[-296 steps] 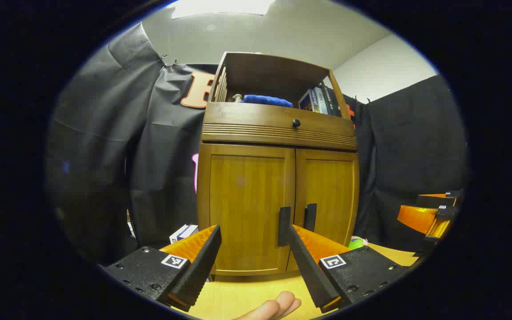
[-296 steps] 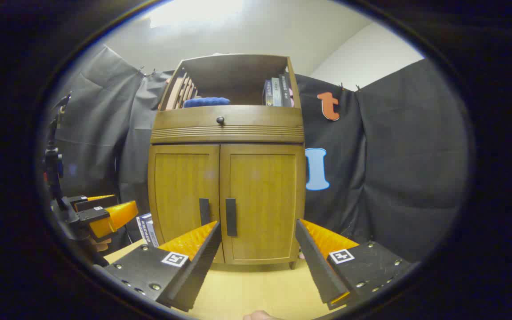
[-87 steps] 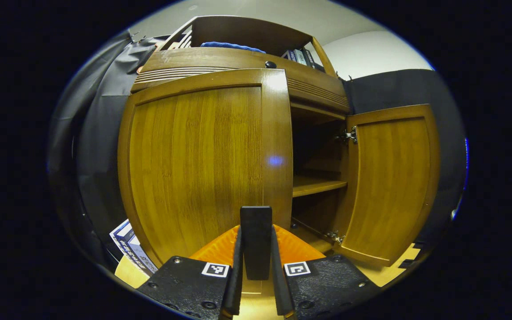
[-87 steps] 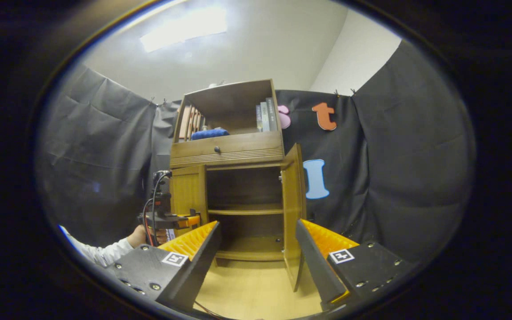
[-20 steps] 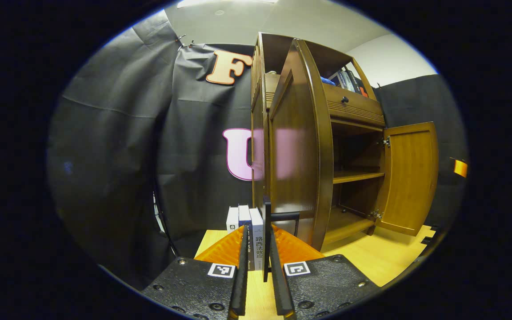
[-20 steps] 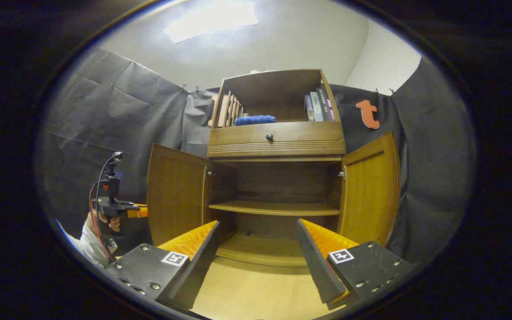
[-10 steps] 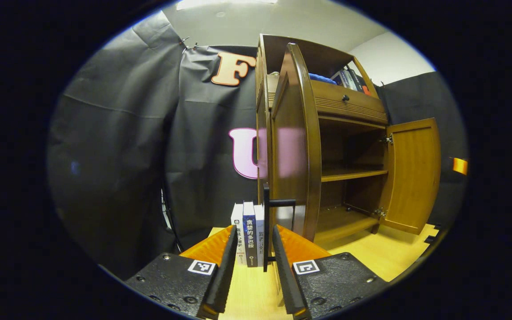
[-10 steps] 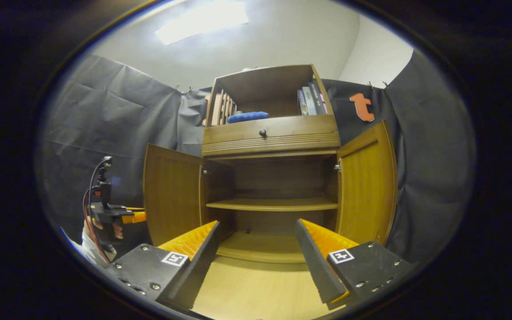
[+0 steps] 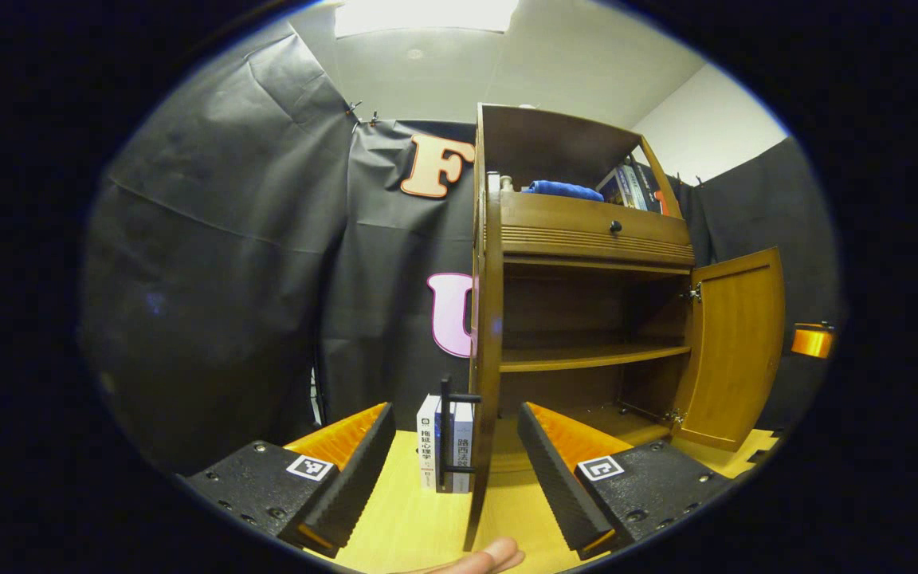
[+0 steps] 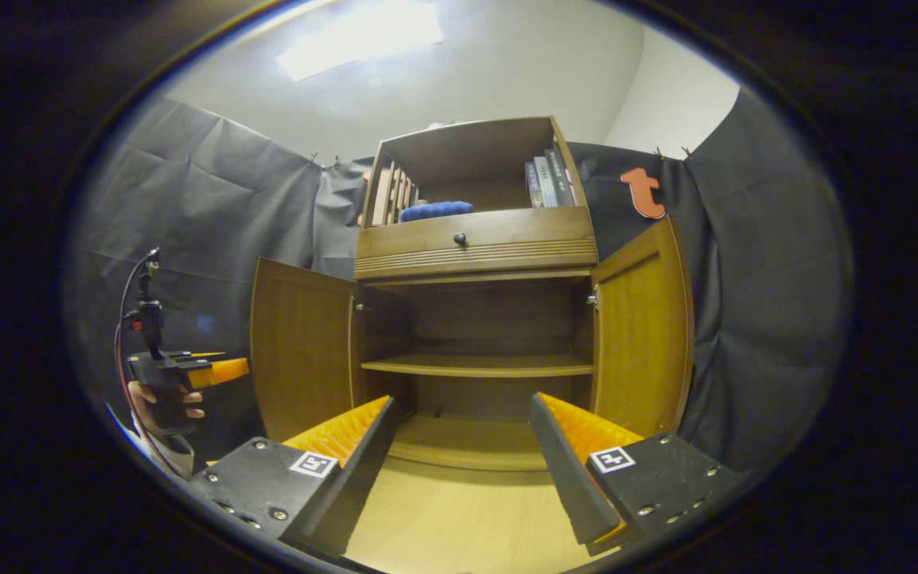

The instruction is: Open the right door of the double-door shoe cabinet with the right hand, and open the left door with the left hand.

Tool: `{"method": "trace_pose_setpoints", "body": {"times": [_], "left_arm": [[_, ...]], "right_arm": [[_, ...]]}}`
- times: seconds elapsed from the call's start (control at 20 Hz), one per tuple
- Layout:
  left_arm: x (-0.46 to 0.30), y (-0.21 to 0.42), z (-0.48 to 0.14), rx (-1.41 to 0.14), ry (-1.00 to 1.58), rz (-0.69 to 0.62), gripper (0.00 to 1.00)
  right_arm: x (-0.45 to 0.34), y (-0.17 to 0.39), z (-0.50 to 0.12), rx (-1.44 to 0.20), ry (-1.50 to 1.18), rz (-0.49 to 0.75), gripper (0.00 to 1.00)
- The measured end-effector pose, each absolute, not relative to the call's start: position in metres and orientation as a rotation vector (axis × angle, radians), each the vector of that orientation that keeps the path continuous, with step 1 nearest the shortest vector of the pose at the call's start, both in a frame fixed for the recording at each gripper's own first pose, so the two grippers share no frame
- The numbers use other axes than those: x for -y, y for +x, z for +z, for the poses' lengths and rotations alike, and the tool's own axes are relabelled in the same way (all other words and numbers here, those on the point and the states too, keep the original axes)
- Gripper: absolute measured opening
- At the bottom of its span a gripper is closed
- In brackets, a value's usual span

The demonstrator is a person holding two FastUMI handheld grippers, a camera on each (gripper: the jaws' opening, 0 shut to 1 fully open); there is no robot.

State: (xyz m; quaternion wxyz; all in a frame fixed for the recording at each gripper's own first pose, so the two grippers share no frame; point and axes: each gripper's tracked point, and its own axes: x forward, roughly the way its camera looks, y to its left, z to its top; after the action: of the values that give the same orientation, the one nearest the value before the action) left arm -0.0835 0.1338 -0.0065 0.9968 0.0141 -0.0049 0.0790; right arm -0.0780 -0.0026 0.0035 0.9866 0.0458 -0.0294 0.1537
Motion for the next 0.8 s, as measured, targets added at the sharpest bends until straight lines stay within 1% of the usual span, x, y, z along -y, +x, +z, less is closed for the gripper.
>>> {"method": "trace_pose_setpoints", "body": {"times": [0.05, 0.1, 0.15, 0.2, 0.25, 0.3, 0.35, 0.45, 0.5, 0.55, 0.6, 0.65, 0.8], "left_arm": [[-0.124, -0.087, 0.0, 0.021, 0.031, 0.163, 0.92], [-0.113, -0.088, 0.007, 0.039, 0.029, 0.163, 0.92], [-0.101, -0.088, 0.011, 0.046, 0.028, 0.151, 0.92], [-0.088, -0.086, 0.011, 0.047, 0.022, 0.139, 0.92], [-0.076, -0.083, 0.013, 0.05, 0.024, 0.127, 0.96], [-0.065, -0.08, 0.014, 0.049, 0.022, 0.117, 0.92], [-0.053, -0.075, 0.013, 0.047, 0.021, 0.102, 0.92], [-0.031, -0.066, 0.01, 0.034, 0.024, 0.077, 0.92], [-0.02, -0.059, 0.009, 0.031, 0.037, 0.066, 0.92], [-0.011, -0.052, 0.006, 0.028, 0.052, 0.065, 0.92], [-0.003, -0.044, 0.002, 0.016, 0.064, 0.065, 0.96], [0.007, -0.035, -0.004, 0.002, 0.072, 0.059, 0.92], [0.031, -0.008, -0.022, -0.038, 0.066, 0.066, 0.92]], "right_arm": [[0.005, -0.078, 0.005, 0.062, 0.091, 0.31, 0.99], [0.007, -0.077, 0.005, 0.062, 0.089, 0.307, 0.96], [0.011, -0.075, 0.005, 0.058, 0.086, 0.304, 0.96], [0.014, -0.073, 0.005, 0.052, 0.082, 0.3, 0.99], [0.017, -0.071, 0.005, 0.05, 0.08, 0.298, 0.96], [0.019, -0.07, 0.007, 0.048, 0.081, 0.297, 0.96], [0.022, -0.068, 0.009, 0.047, 0.084, 0.297, 0.99], [0.028, -0.063, 0.01, 0.039, 0.076, 0.288, 0.96], [0.033, -0.061, 0.01, 0.033, 0.063, 0.277, 0.96], [0.039, -0.057, 0.012, 0.029, 0.047, 0.261, 0.99], [0.045, -0.053, 0.013, 0.025, 0.034, 0.242, 0.96], [0.049, -0.049, 0.013, 0.02, 0.024, 0.23, 0.99], [0.054, -0.038, 0.015, 0.021, 0.023, 0.218, 0.99]]}}
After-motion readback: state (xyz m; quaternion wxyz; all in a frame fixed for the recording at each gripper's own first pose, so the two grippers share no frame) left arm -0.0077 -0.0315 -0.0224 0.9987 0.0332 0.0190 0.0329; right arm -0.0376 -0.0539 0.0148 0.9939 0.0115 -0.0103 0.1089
